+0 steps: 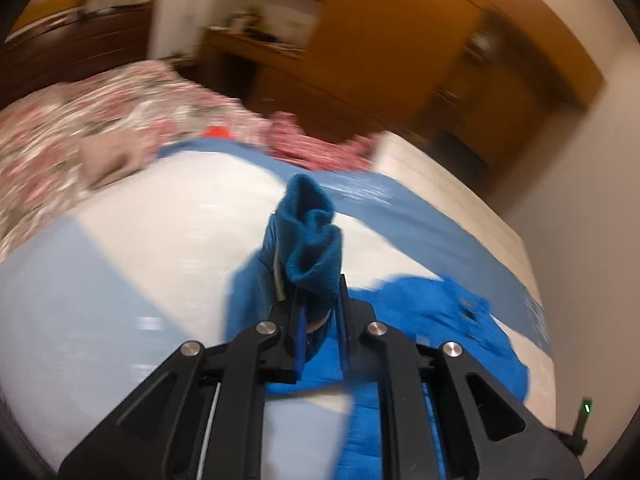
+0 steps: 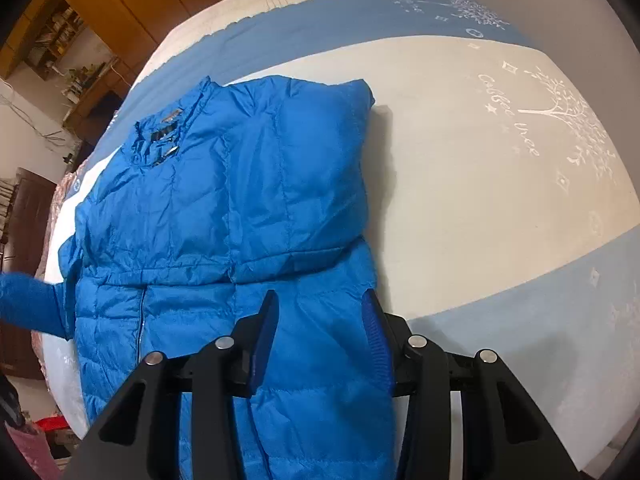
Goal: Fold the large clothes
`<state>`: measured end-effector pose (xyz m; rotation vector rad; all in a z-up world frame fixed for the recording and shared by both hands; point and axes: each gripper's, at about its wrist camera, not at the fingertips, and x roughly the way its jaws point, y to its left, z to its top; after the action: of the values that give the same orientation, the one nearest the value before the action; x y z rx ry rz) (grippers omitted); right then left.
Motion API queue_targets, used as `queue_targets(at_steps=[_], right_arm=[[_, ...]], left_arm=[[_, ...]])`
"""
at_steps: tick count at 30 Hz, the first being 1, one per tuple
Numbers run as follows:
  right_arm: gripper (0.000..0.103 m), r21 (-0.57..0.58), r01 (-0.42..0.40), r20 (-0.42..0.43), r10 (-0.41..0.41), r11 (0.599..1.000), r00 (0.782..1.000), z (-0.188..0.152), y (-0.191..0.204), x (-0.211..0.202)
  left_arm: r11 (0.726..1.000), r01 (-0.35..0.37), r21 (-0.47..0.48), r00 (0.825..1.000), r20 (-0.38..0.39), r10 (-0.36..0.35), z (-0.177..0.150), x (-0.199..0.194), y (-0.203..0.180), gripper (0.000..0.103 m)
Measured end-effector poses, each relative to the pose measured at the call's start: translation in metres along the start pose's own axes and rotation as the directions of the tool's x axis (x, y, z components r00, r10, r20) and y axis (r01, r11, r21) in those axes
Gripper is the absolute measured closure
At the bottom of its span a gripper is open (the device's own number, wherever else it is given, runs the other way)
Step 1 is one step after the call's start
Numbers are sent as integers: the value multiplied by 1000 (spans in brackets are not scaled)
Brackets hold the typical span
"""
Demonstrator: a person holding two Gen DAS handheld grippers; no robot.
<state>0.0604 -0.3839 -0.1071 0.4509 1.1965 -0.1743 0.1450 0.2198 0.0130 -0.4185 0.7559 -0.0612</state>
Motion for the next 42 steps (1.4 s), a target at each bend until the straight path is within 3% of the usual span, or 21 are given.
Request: queue_targets(at_steps=[5, 8, 11, 15, 17, 19, 20, 21, 22, 23, 26, 29, 30, 32, 36, 42], right_arm=[[60, -21, -17, -8, 17, 1000, 1000, -1, -4, 1], [60, -42, -30, -19, 29, 999, 999, -1, -1, 4], [60, -63, -44, -31, 42, 997, 999, 0, 2, 9], [60, -86, -65, -43, 62, 994, 997, 5, 5, 14], [60, -102, -68, -45, 64, 992, 997, 9, 8, 16], [60, -120, -77, -48, 72, 990, 996, 12, 12, 16], [60, -135, -83, -50, 77, 987, 996, 14, 17, 17], [60, -145, -92, -53, 86, 985, 995, 16, 20, 17], [60, -152, -107, -59, 99, 983, 993, 19, 25, 18], [60, -159, -135, -70, 125, 978, 990, 22, 32, 20], [60, -185, -197, -98, 181, 963, 979, 32, 59, 28], [59, -243, -247, -136, 219, 938, 966, 39, 100, 37], [59, -271, -263, -156, 227, 926, 961, 41, 120, 44], [59, -295, -278, -184, 231, 914, 956, 43, 143, 54], [59, -313, -310, -245, 239, 898, 940, 45, 184, 80], [58, -333, -320, -300, 222, 887, 928, 44, 217, 112]], left_arm=[[981, 133, 144, 988, -101, -120, -28, 43, -105, 95], [950, 228, 212, 962, -202, -185, -58, 79, -168, 96], [924, 262, 279, 935, -310, -172, -94, 121, -212, 97], [915, 235, 329, 889, -452, -66, -146, 182, -228, 96], [920, 226, 319, 845, -534, -22, -172, 214, -217, 95], [927, 235, 293, 845, -532, -46, -176, 212, -202, 95], [927, 246, 283, 843, -534, -61, -176, 207, -201, 88], [926, 282, 251, 830, -548, -105, -172, 198, -198, 81], [923, 307, 231, 825, -548, -138, -171, 188, -197, 63], [918, 329, 221, 830, -531, -170, -166, 174, -194, 56], [907, 345, 243, 862, -464, -203, -146, 137, -186, 54], [940, 211, 269, 909, -408, -87, -127, 130, -162, 54], [954, 117, 275, 919, -394, 1, -120, 138, -144, 56], [972, 18, 233, 902, -423, 84, -113, 159, -115, 57], [981, -16, 196, 872, -477, 109, -115, 186, -88, 67], [972, -24, 234, 869, -476, 136, -121, 201, -97, 65]])
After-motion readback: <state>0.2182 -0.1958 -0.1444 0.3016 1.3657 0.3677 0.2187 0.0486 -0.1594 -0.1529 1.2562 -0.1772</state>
